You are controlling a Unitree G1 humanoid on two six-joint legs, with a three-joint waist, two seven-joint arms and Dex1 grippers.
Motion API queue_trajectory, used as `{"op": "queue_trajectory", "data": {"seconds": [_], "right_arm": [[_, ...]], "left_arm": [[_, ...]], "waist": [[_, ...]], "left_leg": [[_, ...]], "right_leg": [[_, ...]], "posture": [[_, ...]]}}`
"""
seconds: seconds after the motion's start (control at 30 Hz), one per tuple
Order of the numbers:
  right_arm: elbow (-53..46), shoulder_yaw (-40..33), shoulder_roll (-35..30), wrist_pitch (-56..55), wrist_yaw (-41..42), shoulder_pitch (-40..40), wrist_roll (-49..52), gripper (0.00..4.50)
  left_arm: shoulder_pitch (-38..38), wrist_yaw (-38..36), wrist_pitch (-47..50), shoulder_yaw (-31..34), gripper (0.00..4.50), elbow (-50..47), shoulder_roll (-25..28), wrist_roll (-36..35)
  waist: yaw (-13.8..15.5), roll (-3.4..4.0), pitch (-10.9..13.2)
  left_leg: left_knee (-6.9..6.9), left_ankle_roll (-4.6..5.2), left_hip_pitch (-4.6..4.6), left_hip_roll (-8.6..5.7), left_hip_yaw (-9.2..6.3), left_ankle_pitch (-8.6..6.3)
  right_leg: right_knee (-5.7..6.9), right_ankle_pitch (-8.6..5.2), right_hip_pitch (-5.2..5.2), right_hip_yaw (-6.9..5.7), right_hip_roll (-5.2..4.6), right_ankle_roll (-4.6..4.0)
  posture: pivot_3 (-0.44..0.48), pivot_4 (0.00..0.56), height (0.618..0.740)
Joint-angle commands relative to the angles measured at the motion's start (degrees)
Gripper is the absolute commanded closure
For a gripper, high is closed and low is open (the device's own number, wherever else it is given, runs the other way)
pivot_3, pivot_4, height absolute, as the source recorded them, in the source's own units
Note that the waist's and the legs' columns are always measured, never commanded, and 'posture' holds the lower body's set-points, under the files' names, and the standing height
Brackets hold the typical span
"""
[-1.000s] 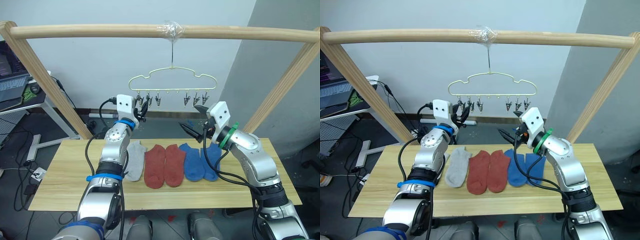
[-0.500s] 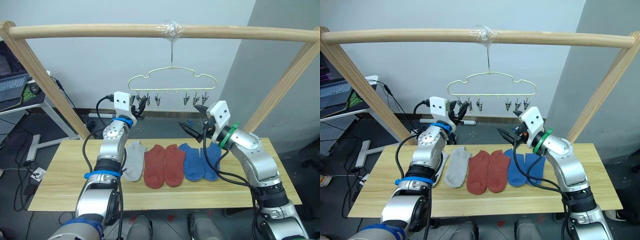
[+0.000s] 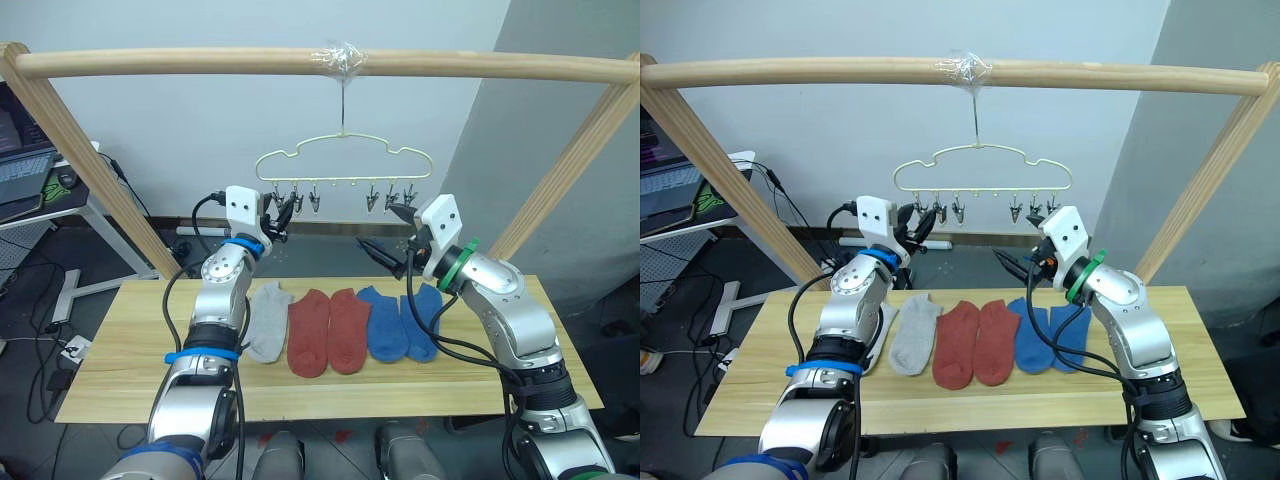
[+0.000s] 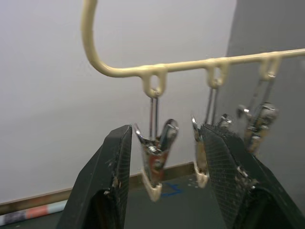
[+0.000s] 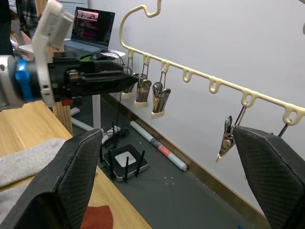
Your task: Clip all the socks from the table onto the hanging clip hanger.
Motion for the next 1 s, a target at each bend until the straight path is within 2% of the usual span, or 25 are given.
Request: {"op": "queue_trajectory", "data": {"seconds": [0.03, 0.4, 1.0], "right_arm": [[-3.1, -1.3, 0.2, 0.2, -0.5, -0.3, 1.2, 0.00], [-3.1, -1.0, -0.2, 0.3, -0.6, -0.4, 1.1, 0.00], [-4.1, -1.6, -0.4, 1.4, -1.7, 0.1, 1.6, 0.00]], "left_arm": [[-0.2, 0.0, 1.1, 0.5, 2.16, -4.1, 0.4, -0.6], [-0.7, 2.3, -0.2, 0.6, 2.16, -1.5, 1.0, 1.5], [-6.1, 6.6, -7.5, 0.3, 2.16, 7.4, 0.2, 5.0]], "waist": [[0.0, -0.01, 0.0], [0.0, -0.01, 0.0], [-0.2, -0.02, 0.1]], "left_leg": [[0.01, 0.00, 0.00, 0.00, 0.00, 0.00], [0.01, 0.01, 0.00, 0.00, 0.00, 0.00], [0.00, 0.01, -0.02, 0.00, 0.00, 0.00]], "right_leg": [[0.00, 0.00, 0.00, 0.00, 0.00, 0.00], [-0.02, -0.01, 0.00, 0.01, 0.00, -0.01], [-0.02, -0.01, -0.02, 0.00, 0.00, -0.02]], "posture": [[-0.022, 0.150, 0.740], [-0.026, 0.153, 0.740], [-0.040, 0.151, 0.740]]}}
